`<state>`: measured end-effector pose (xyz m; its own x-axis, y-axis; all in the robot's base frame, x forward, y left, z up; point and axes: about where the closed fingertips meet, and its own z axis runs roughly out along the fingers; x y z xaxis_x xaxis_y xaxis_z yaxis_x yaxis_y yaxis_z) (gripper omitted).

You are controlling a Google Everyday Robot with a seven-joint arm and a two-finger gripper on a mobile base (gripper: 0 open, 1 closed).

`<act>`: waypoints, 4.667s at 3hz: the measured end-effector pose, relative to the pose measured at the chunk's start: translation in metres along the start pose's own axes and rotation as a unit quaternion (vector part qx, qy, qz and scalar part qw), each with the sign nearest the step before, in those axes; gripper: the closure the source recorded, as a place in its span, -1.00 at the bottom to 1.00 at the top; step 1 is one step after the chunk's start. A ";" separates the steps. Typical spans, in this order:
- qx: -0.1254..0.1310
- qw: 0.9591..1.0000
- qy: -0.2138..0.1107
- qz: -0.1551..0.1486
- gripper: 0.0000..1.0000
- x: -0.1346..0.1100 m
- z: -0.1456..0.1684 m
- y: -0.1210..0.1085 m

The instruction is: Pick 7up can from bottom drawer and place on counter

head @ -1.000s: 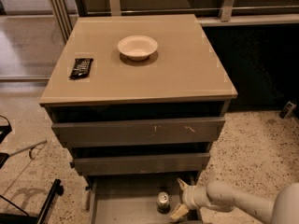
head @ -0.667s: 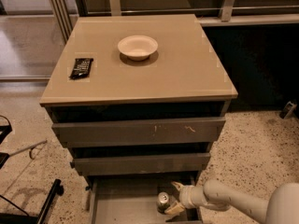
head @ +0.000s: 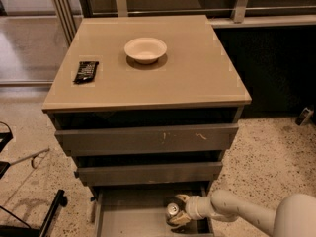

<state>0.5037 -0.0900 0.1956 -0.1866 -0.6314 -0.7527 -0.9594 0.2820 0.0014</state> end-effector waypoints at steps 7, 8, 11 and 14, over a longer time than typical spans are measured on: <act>-0.008 1.000 0.000 -0.003 1.00 -0.058 -0.043 0.015; -0.003 1.000 0.010 -0.012 1.00 -0.129 -0.105 0.019; 0.006 1.000 0.009 -0.023 1.00 -0.147 -0.119 0.011; 0.000 0.999 0.025 -0.033 1.00 -0.336 -0.260 -0.001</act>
Offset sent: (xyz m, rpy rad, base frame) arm -0.0021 0.0091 -0.0084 0.0163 0.0191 0.0142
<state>0.5121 -0.0663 0.6196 -0.1336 -0.6831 -0.7180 -0.9697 0.2396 -0.0474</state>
